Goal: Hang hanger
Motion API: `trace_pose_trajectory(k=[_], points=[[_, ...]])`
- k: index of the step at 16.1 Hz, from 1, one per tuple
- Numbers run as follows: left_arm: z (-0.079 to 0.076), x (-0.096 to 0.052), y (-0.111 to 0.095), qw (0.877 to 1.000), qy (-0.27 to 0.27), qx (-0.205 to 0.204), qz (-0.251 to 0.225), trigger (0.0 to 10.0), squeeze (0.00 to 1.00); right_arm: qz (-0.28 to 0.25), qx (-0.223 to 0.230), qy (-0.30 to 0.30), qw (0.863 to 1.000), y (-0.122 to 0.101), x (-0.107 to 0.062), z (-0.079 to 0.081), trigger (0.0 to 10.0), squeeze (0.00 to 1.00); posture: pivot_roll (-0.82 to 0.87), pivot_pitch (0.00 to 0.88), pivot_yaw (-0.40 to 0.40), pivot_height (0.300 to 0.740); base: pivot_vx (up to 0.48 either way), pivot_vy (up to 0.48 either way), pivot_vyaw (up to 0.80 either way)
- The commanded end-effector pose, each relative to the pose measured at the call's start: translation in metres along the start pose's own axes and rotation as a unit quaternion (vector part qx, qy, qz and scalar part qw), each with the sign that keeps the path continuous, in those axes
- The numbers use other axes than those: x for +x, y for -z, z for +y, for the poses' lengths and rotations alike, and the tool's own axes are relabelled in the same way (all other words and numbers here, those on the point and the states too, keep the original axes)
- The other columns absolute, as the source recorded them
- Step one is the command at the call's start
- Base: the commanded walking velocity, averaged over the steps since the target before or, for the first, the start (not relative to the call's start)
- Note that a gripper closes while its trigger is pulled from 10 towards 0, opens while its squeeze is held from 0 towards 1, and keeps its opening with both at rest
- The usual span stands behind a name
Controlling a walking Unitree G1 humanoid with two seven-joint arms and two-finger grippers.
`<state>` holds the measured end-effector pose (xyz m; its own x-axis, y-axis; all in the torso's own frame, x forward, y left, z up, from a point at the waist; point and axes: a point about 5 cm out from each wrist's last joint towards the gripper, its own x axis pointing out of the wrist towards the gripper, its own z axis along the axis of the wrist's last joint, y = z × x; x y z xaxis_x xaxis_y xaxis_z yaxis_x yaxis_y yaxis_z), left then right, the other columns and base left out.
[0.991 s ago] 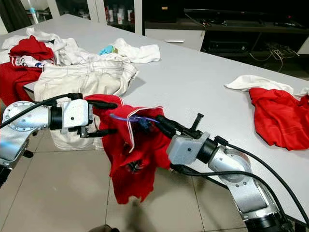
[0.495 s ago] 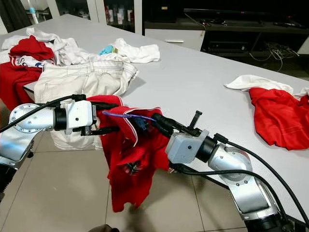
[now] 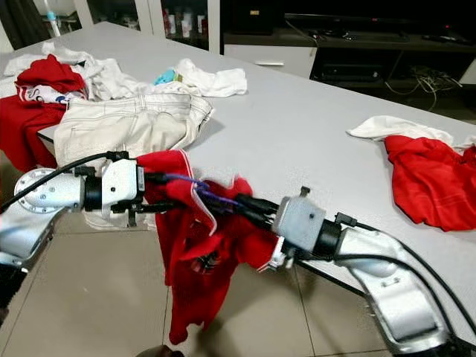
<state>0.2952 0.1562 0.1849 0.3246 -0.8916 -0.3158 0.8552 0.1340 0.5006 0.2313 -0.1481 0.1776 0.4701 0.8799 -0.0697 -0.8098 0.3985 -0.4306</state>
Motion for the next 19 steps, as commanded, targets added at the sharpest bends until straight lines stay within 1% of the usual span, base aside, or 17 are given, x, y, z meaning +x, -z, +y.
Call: trace_pose_trajectory(k=[1,2,3,4,5,6,8,10,11,12,14,15,16,18,19], points=[[-0.007,0.009,-0.011,0.999,0.029,0.013,-0.027,0.0,0.00,-0.034,0.000,0.000,0.999,-0.015,0.000,-0.004,10.0,0.00,-0.04,0.000,-0.018,0.740,0.000,0.000,0.00],[-0.008,0.011,-0.011,0.999,0.031,0.011,-0.031,0.0,0.00,-0.039,0.007,-0.002,0.999,-0.018,0.000,-0.006,10.0,0.00,-0.04,0.000,-0.021,0.740,0.000,0.000,0.00],[-0.010,0.012,-0.013,0.999,0.033,0.007,-0.036,0.0,0.00,-0.044,0.023,-0.002,0.999,-0.023,-0.001,-0.012,10.0,0.04,-0.04,0.000,-0.024,0.740,0.000,0.000,0.00],[-0.010,0.012,-0.013,0.999,0.034,0.006,-0.037,0.0,0.00,-0.044,0.026,-0.003,0.999,-0.024,-0.002,-0.013,10.0,0.04,-0.04,0.000,-0.024,0.740,0.000,0.000,0.00],[-0.011,0.013,-0.013,0.999,0.034,0.004,-0.038,0.0,0.00,-0.044,0.032,0.003,0.999,-0.026,-0.002,-0.018,10.0,0.00,-0.04,0.000,-0.026,0.740,0.000,0.000,0.00],[-0.012,0.013,-0.013,0.999,0.036,0.001,-0.040,0.0,0.00,-0.041,0.039,0.005,0.998,-0.028,-0.004,-0.021,10.0,0.00,-0.04,0.000,-0.027,0.740,0.000,0.000,0.00],[-0.013,0.013,-0.013,0.999,0.036,-0.001,-0.041,0.0,0.00,-0.042,0.050,0.005,0.998,-0.029,-0.005,-0.022,10.0,0.00,-0.04,0.000,-0.027,0.740,0.000,0.000,0.00],[-0.014,0.014,-0.012,0.998,0.029,-0.017,-0.051,0.0,0.00,-0.051,0.084,0.017,0.995,-0.029,-0.008,-0.025,10.0,0.00,-0.04,0.000,-0.027,0.740,0.000,0.000,0.00],[-0.014,0.014,-0.012,0.998,0.027,-0.022,-0.054,0.0,0.00,-0.054,0.083,0.022,0.995,-0.030,-0.009,-0.026,10.0,0.46,-0.04,0.000,-0.027,0.740,0.000,0.000,0.00],[-0.015,0.015,-0.011,0.998,0.023,-0.030,-0.058,0.0,0.00,-0.058,0.089,0.026,0.994,-0.031,-0.011,-0.027,10.0,1.00,-0.05,0.000,-0.020,0.740,0.000,0.000,0.00],[-0.018,0.017,-0.006,0.998,0.018,-0.037,-0.054,0.0,0.00,-0.061,0.126,0.022,0.990,-0.034,-0.014,-0.029,10.0,1.00,-0.05,0.000,-0.019,0.740,0.000,0.000,0.00],[-0.018,0.017,-0.006,0.998,0.018,-0.037,-0.052,0.0,0.00,-0.061,0.133,0.018,0.989,-0.034,-0.015,-0.029,10.0,1.00,-0.05,0.000,-0.019,0.740,0.000,0.000,0.00],[-0.018,0.018,-0.005,0.998,0.015,-0.039,-0.051,0.0,0.00,-0.062,0.154,0.009,0.986,-0.035,-0.018,-0.029,10.0,0.00,-0.05,0.000,-0.023,0.740,0.000,0.000,0.00],[-0.018,0.018,-0.004,0.998,0.010,-0.040,-0.049,0.0,0.00,-0.070,0.186,0.010,0.980,-0.035,-0.023,-0.031,10.0,0.00,-0.05,0.000,-0.026,0.740,0.000,0.000,0.00],[-0.018,0.018,-0.004,0.998,0.010,-0.040,-0.049,0.0,0.00,-0.073,0.194,0.016,0.978,-0.034,-0.025,-0.032,10.0,0.00,-0.05,0.000,-0.026,0.740,0.000,0.000,0.00]])
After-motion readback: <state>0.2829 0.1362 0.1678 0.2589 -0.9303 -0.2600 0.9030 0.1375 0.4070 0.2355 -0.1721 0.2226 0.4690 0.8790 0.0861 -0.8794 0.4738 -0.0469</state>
